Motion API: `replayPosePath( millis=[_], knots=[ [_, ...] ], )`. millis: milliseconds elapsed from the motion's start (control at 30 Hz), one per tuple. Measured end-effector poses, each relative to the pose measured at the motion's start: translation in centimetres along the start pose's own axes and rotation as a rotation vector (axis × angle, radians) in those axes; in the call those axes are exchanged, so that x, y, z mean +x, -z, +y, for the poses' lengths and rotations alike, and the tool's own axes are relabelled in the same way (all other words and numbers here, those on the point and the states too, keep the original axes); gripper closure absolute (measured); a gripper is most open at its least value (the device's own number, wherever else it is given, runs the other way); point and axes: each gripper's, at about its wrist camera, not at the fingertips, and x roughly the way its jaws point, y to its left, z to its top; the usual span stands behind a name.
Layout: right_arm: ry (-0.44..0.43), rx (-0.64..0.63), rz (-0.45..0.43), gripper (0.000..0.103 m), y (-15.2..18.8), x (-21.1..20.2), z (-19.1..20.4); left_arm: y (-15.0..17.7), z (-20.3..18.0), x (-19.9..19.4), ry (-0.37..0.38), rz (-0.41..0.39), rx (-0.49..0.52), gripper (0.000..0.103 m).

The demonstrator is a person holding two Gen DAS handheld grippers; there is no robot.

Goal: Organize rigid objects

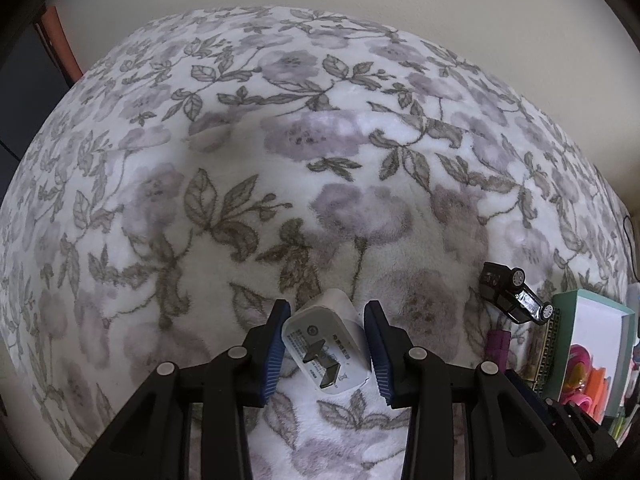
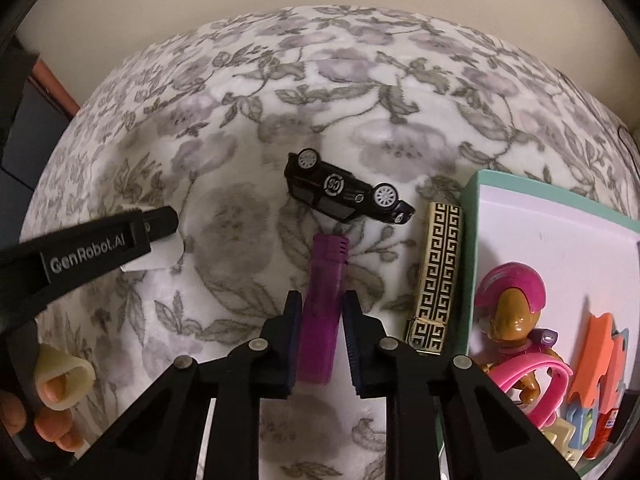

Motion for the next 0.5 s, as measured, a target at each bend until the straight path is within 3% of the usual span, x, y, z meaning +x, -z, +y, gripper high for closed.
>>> replayPosePath(
  millis=[500],
  knots=[
    [0.096,-0.094,-0.026,0.082,0.4,0.6,1.8,0.2,-0.5,0.4,-0.002,0.006,0.021,0.065]
  ],
)
